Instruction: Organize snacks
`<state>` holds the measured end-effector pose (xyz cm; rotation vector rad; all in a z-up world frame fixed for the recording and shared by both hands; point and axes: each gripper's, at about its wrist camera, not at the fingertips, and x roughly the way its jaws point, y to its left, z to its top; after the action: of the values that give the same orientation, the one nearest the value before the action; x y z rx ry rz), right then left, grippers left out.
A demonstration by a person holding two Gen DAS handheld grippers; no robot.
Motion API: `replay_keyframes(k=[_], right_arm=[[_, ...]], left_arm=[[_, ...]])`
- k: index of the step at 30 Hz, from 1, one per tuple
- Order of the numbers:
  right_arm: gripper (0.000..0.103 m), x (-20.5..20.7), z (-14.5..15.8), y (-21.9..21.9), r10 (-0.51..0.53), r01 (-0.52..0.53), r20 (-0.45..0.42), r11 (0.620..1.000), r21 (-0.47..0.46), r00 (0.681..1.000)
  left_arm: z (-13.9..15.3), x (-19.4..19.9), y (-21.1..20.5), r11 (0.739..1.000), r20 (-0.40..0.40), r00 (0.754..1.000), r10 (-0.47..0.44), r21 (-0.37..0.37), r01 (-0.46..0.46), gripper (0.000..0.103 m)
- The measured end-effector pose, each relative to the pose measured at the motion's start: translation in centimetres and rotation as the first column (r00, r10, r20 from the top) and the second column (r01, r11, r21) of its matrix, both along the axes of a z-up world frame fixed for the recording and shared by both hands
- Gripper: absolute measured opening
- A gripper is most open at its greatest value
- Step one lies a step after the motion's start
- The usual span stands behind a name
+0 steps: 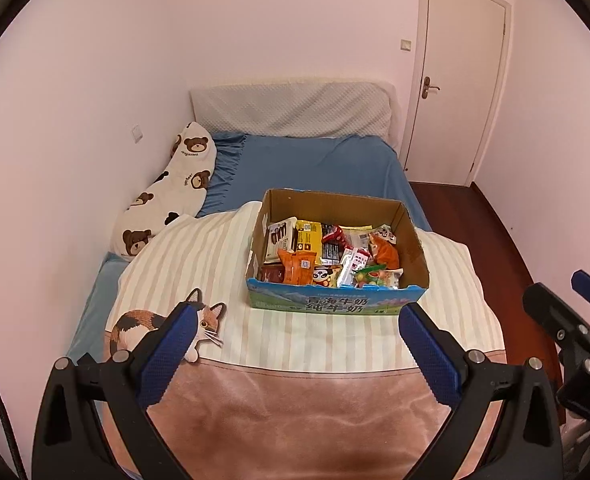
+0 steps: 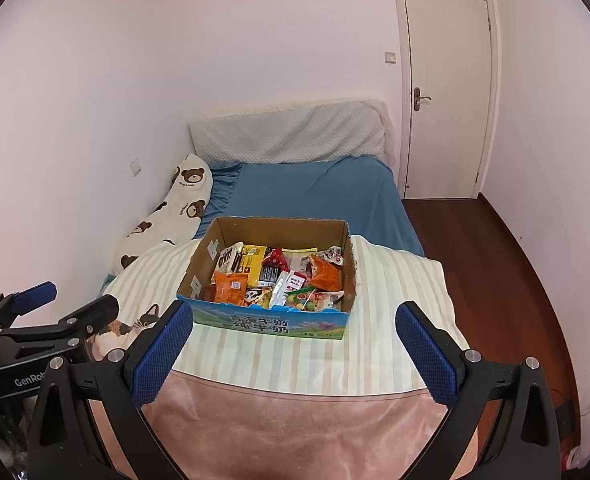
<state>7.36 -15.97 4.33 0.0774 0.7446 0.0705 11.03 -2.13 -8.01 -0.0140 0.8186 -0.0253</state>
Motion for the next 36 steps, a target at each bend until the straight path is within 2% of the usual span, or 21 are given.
replay_keyframes(k=[6,16,23,36], right_arm=[[0.103,0.3,-0.6,-0.4,-0.012,0.012,-0.012,1.0,0.004,1.0],[0.103,2.8,-3.1,-1.5,-0.06,0.06,-0.047,0.998,-0.012,0.997],[0.103,6.0,-4.5,-1.9,-0.089,0.088,-0.048,0.996,-0.03,0.995],[0.103,12.0,-8.1,-2.4,-0.117,0.113,-0.107,0.993,-0.046,0.987]], left_arm=[[-0.5,0.1,0.0,1.0,-0.014,1.0,0.013,0.005,-0.013,0.103],[-3.0,3.2,-0.5,0.999,-0.028,0.999,0.031,0.025,-0.031,0.103],[-4.1,6.3,-0.8,0.998,-0.015,0.998,0.053,0.042,-0.053,0.103],[-6.9,12.0,-1.6,0.997,-0.088,0.995,0.044,0.063,-0.039,0.103]])
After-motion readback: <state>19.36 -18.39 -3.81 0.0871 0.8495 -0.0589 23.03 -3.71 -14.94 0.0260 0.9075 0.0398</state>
